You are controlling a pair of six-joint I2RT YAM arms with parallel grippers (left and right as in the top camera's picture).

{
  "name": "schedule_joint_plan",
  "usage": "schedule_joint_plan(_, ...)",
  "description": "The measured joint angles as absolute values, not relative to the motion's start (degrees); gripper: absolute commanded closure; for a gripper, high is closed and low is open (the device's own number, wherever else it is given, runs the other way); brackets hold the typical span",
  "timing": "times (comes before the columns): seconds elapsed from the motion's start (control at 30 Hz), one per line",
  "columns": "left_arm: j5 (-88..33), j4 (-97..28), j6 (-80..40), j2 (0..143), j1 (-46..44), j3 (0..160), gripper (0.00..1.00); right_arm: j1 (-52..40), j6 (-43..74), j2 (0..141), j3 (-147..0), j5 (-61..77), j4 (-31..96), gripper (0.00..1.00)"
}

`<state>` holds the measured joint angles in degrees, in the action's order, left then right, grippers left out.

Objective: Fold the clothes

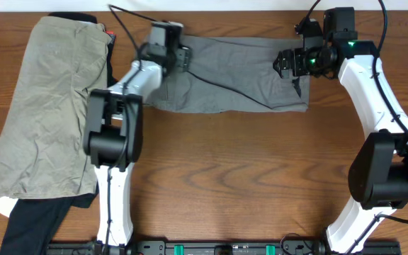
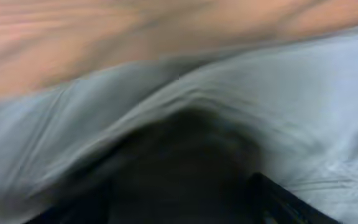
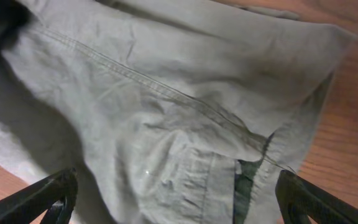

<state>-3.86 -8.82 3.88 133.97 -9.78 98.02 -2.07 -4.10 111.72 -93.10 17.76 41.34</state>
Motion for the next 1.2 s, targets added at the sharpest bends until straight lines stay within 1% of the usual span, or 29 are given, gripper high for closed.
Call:
schedule_joint_plan(0.17, -2.9, -23.9, 2.4, 126.3, -6.5, 99.8, 0.19, -2.1, -4.2, 111.7, -93.1, 16.9, 40.1, 0.01)
schedule_joint_plan(0.27, -3.0, -29.7, 2.0, 120.2, -6.3, 100.6, 0.18, -2.1, -4.2, 111.7, -93.1, 16.7, 39.7, 0.02)
schedule_joint_plan(0.3, -3.5, -31.4, 1.9, 118.3, -6.5, 101.1, 0.18, -2.1, -4.2, 111.9, -93.1, 16.7, 39.7, 0.04)
schedule_joint_plan(0.37, -4.9, -33.7, 1.7, 115.6, -6.7, 101.8, 0.18, -2.1, -4.6, 112.4, -93.1, 16.8, 39.5, 0.12)
schedule_joint_plan(0.43, -6.1, -35.2, 1.7, 114.5, -7.0, 102.4, 0.18, -2.1, -4.7, 113.7, -93.2, 17.5, 39.4, 0.21)
schedule_joint_plan(0.57, -7.5, -39.0, 1.7, 116.0, -7.2, 102.3, 0.20, -2.2, -4.9, 116.9, -93.2, 20.0, 39.0, 0.43)
schedule_joint_plan(0.6, -7.6, -40.1, 1.6, 116.6, -7.2, 102.2, 0.23, -2.3, -4.8, 117.5, -93.2, 20.4, 38.9, 0.54)
schedule_joint_plan(0.63, -7.6, -41.0, 1.3, 117.1, -7.2, 102.1, 0.24, -2.5, -5.1, 117.9, -93.2, 20.6, 38.8, 0.62)
schedule_joint_plan(0.67, -7.8, -42.3, 1.3, 117.6, -7.2, 102.0, 0.25, -2.7, -5.1, 118.3, -93.2, 20.9, 38.7, 0.78)
schedule_joint_plan(0.7, -7.8, -43.1, 1.2, 117.9, -7.2, 101.8, 0.26, -2.9, -5.1, 118.6, -93.2, 21.1, 38.7, 0.85)
schedule_joint_plan(0.73, -7.8, -44.1, 1.3, 118.1, -7.2, 101.7, 0.26, -3.2, -4.9, 118.8, -93.2, 21.1, 38.7, 0.88)
schedule_joint_plan(0.8, -7.8, -45.3, 1.2, 118.1, -7.2, 101.6, 0.26, -3.6, -4.9, 119.2, -93.2, 21.3, 38.7, 0.92)
schedule_joint_plan(0.9, -8.0, -46.3, 1.3, 118.1, -7.2, 101.6, 0.26, -4.3, -4.8, 120.5, -93.2, 21.5, 38.5, 0.96)
schedule_joint_plan(1.2, -8.2, -47.6, 1.3, 118.1, -7.2, 101.6, 0.26, -4.3, -4.0, 126.2, -93.2, 21.0, 39.4, 0.99)
